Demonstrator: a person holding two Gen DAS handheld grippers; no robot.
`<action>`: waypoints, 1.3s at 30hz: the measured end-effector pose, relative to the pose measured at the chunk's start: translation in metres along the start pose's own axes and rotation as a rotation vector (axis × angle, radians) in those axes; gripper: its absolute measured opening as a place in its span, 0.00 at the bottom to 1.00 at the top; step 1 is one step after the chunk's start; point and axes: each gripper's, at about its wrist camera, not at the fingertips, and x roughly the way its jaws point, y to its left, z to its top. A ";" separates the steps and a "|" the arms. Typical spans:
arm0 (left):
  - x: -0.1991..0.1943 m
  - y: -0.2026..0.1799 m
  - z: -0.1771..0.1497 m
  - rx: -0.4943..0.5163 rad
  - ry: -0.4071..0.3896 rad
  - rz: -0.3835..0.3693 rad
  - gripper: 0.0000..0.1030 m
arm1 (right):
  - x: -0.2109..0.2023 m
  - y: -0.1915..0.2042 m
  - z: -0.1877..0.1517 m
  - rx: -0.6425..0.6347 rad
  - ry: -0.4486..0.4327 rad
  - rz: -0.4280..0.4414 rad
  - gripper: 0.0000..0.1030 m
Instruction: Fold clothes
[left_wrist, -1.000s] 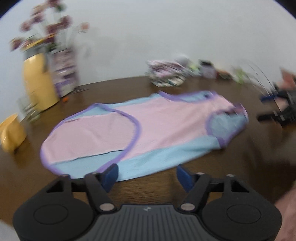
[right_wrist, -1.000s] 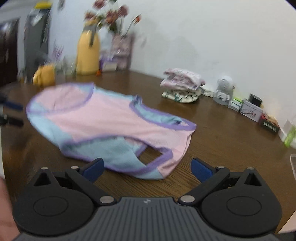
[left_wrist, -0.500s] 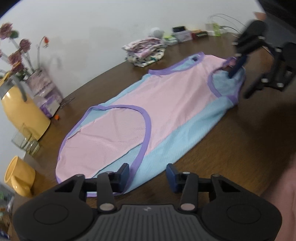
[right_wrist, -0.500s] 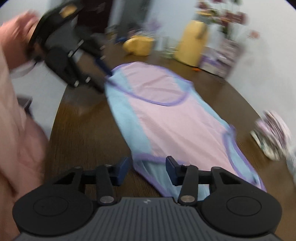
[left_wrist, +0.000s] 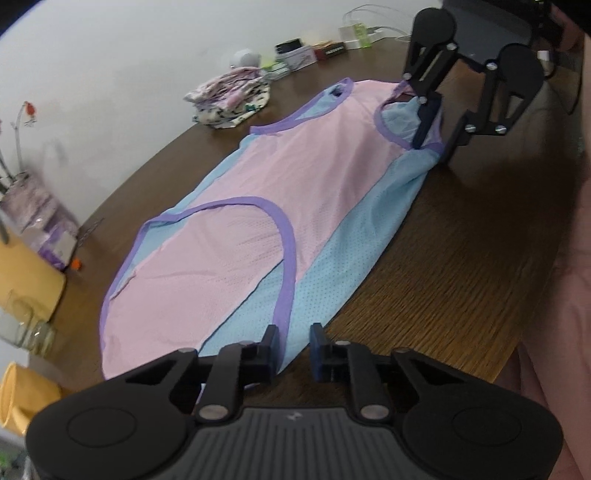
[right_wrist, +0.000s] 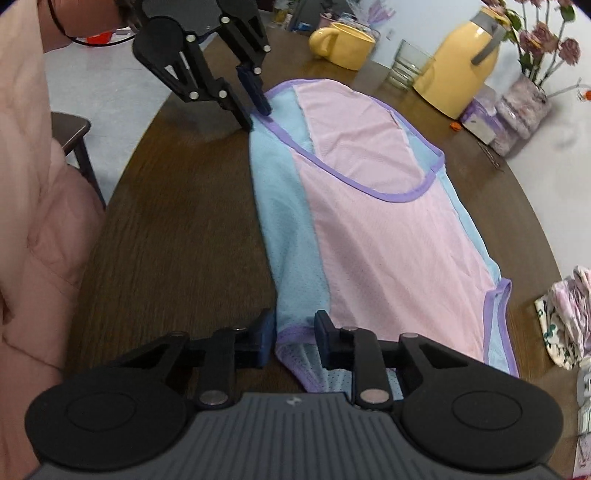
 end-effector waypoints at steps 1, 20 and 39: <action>0.000 0.002 -0.001 0.011 -0.007 -0.013 0.14 | 0.000 -0.002 0.000 0.012 0.004 0.001 0.23; 0.026 0.008 0.045 0.644 0.215 -0.369 0.07 | 0.013 -0.023 0.026 0.067 0.148 0.123 0.20; 0.023 0.027 0.047 0.478 0.136 -0.286 0.00 | 0.005 -0.038 0.025 0.112 0.149 0.103 0.03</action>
